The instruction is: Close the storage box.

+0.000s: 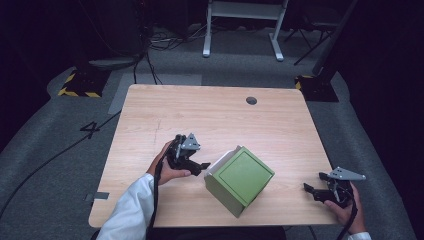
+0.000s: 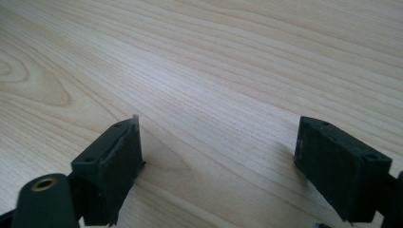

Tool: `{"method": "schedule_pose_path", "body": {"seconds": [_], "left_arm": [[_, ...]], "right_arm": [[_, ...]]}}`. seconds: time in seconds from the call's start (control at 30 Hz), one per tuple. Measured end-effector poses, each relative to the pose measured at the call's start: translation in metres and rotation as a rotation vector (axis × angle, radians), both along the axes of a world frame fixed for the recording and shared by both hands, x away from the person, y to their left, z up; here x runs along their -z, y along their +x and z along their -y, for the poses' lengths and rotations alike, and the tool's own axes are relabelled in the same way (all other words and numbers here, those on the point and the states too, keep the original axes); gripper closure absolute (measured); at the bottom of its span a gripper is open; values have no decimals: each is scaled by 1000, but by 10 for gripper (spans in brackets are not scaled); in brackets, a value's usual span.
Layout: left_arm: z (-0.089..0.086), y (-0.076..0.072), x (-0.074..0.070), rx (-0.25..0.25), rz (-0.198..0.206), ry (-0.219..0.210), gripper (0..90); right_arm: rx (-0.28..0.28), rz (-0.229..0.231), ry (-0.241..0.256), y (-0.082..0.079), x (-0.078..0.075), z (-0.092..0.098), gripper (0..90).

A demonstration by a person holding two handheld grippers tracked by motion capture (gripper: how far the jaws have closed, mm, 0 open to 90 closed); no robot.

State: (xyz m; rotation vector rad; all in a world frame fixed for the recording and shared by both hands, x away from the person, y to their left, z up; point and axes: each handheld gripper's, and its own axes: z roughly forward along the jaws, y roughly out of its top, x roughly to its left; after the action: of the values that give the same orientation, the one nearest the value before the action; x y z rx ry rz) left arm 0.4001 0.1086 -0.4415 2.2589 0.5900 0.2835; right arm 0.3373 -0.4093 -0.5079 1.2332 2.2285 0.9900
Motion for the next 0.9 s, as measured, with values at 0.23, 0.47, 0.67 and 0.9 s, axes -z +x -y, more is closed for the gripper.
{"method": "schedule_pose_path", "body": {"seconds": [0.23, 0.47, 0.67, 0.9], "left_arm": [[-11, 2, -10, -51, 48, -14, 215], [-23, 1, -16, -95, 96, 3, 212], [-38, -1, -18, -135, 117, 17, 205], [-55, -4, -20, -167, 130, 45, 193]], "right_arm": [[0, 0, 0, 0, 0, 0, 160], [0, -1, 0, 0, 0, 0, 160], [0, -1, 0, 0, 0, 0, 160], [0, -1, 0, 0, 0, 0, 160]]}}
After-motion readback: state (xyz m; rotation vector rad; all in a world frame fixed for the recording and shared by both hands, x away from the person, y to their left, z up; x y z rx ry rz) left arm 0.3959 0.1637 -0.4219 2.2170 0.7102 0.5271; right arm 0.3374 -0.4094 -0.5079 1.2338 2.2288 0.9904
